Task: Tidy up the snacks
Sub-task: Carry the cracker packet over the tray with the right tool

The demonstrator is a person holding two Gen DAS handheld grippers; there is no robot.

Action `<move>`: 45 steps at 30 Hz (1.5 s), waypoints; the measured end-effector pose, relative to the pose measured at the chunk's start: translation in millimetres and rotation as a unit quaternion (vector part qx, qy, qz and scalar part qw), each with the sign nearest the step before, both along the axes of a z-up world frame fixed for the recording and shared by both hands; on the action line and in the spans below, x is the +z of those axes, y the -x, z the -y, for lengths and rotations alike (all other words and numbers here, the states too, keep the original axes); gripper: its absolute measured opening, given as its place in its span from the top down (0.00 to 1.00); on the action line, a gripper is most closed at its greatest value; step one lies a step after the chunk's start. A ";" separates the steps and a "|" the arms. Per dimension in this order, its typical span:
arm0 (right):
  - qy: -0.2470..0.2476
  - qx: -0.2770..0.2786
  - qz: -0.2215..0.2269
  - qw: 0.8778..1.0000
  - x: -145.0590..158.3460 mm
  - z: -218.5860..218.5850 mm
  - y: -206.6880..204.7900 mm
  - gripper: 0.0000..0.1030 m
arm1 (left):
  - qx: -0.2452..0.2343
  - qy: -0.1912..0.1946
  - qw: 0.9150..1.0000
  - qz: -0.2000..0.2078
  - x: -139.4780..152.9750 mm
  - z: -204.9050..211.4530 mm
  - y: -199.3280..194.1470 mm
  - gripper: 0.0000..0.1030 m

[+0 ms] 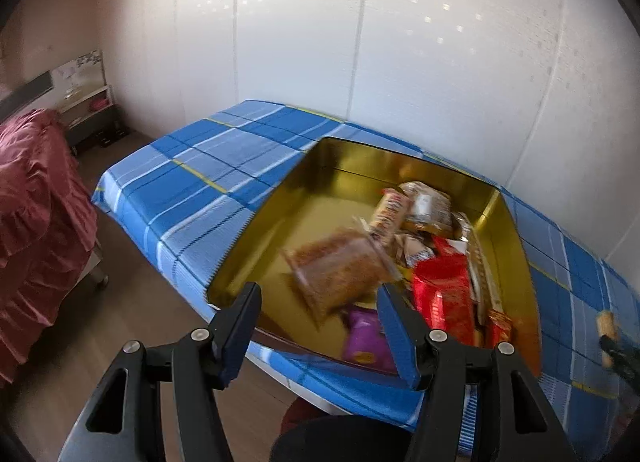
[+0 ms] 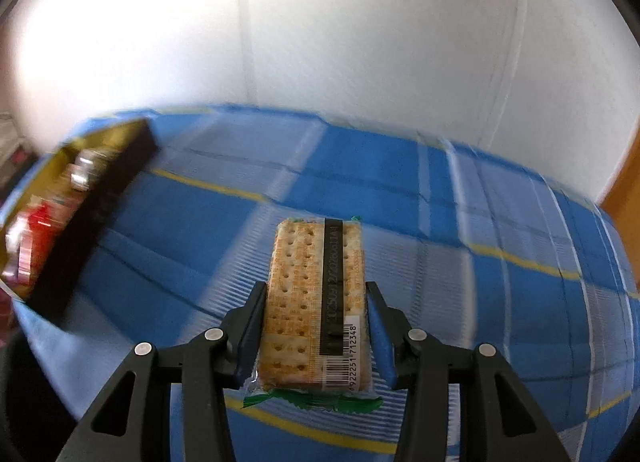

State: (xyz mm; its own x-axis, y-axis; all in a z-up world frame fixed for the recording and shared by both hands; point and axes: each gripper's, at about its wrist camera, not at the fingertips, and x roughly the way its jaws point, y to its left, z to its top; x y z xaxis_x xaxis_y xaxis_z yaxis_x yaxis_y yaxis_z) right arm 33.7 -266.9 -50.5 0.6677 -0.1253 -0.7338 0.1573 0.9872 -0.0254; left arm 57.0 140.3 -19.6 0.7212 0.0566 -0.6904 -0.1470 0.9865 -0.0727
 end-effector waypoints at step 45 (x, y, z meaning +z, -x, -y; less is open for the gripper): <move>-0.096 0.237 -0.074 0.964 6.6 -219.1 -128.8 0.53 | 0.034 0.025 0.999 -0.016 -19.5 -33.2 5.7 0.39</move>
State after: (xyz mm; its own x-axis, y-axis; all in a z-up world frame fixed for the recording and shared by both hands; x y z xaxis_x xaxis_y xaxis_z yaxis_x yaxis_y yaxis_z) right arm 162.5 -47.8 -43.9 0.5031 0.3153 -0.8046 -0.3030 0.9363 0.1775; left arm 51.3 173.6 -39.1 0.6941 0.0698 -0.7165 -0.2175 0.9691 -0.1163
